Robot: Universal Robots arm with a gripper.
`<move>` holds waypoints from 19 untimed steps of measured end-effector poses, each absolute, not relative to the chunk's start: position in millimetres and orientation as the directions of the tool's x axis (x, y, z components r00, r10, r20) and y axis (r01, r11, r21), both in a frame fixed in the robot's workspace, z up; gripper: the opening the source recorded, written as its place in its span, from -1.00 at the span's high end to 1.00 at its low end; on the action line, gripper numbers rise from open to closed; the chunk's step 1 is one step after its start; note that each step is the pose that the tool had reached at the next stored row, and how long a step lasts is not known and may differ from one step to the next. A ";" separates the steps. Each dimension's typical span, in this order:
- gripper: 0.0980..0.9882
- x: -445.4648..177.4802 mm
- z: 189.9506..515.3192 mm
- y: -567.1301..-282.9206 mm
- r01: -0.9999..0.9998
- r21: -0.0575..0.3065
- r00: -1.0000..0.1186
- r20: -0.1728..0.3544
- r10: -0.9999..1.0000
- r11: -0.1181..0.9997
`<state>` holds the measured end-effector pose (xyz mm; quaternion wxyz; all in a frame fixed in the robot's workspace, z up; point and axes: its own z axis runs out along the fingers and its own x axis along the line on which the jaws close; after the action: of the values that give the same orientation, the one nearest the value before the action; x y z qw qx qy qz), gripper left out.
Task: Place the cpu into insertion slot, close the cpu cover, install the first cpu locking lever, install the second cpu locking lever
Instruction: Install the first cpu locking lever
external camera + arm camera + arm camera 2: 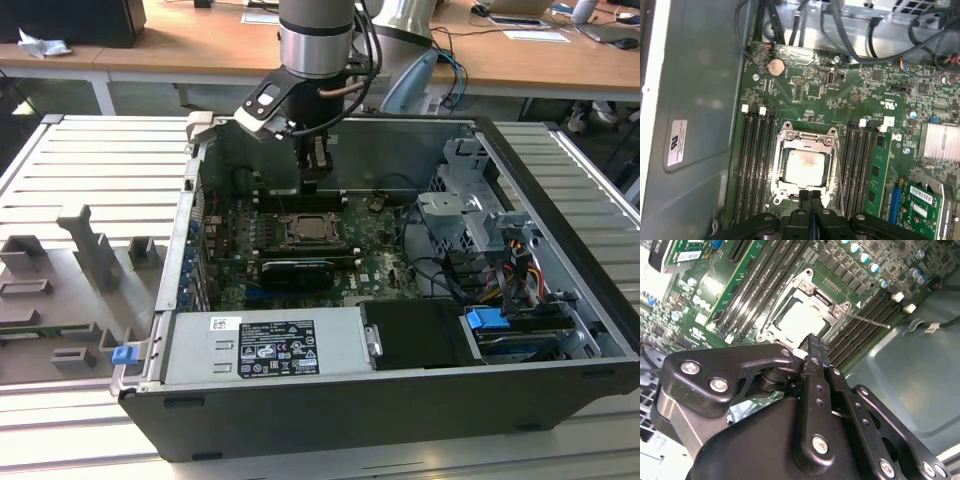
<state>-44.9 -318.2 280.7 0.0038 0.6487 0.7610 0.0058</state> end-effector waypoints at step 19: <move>0.98 -45.0 280.5 -318.1 0.878 0.013 -0.478 -0.003 0.878 0.478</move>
<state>-45.0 -318.1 280.5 0.0046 0.5110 0.8596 0.0047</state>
